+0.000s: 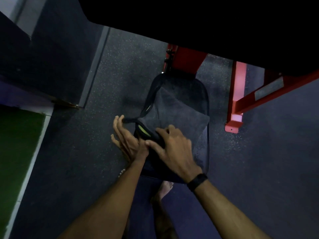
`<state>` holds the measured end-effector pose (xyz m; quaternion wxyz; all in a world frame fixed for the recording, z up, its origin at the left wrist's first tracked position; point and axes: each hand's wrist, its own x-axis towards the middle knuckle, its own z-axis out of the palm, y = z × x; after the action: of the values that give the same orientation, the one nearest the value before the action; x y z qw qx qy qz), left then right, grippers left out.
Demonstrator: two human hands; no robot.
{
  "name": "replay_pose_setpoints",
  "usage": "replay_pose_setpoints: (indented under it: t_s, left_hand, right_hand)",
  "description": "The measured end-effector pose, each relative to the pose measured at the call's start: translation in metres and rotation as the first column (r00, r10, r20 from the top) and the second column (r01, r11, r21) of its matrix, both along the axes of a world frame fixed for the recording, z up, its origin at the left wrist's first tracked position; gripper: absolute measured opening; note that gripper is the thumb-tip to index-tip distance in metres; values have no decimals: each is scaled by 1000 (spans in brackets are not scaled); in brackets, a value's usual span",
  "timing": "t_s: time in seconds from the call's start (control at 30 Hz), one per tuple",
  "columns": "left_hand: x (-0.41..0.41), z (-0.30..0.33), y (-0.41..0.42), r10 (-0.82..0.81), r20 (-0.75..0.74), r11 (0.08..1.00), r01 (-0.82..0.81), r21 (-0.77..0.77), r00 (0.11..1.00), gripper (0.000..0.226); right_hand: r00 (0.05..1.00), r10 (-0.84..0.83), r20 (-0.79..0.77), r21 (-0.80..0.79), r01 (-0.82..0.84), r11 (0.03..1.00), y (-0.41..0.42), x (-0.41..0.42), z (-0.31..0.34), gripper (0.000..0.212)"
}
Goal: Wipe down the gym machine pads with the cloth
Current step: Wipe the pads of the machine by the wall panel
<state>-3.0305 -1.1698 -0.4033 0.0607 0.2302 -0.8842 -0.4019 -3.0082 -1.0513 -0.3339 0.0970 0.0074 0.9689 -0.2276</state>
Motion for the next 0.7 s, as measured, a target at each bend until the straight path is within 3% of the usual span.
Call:
replay_pose_setpoints:
  t_s: [0.07, 0.13, 0.23, 0.3, 0.43, 0.6, 0.7]
  left_hand:
    - [1, -1, -2, 25, -25, 999, -25, 20, 999, 61]
    - [1, -1, -2, 24, -33, 999, -23, 25, 999, 58]
    - [2, -2, -2, 51, -8, 998, -51, 44, 999, 54]
    - [1, -2, -2, 107, -25, 991, -104, 84, 994, 52]
    - [0, -3, -2, 104, -12, 990, -103, 92, 994, 52]
    - [0, -1, 0, 14, 22, 1000, -15, 25, 1000, 60]
    - [-2, 0, 2, -19, 66, 999, 21, -34, 998, 63]
  right_hand:
    - [987, -161, -26, -75, 159, 984, -5, 9, 3, 75]
    - [951, -279, -136, -33, 277, 960, -4, 5, -1, 82]
    - [976, -219, -10, 201, 216, 955, -4, 3, -19, 99]
    - [989, -146, 23, 262, 135, 956, -4, 7, -36, 103]
    - [986, -166, -3, 274, 160, 948, 8, -9, -43, 102]
    - [940, -342, -1, 330, 323, 887, 50, -120, -52, 92]
    - [946, -325, -4, 361, 305, 881, 72, -161, -53, 85]
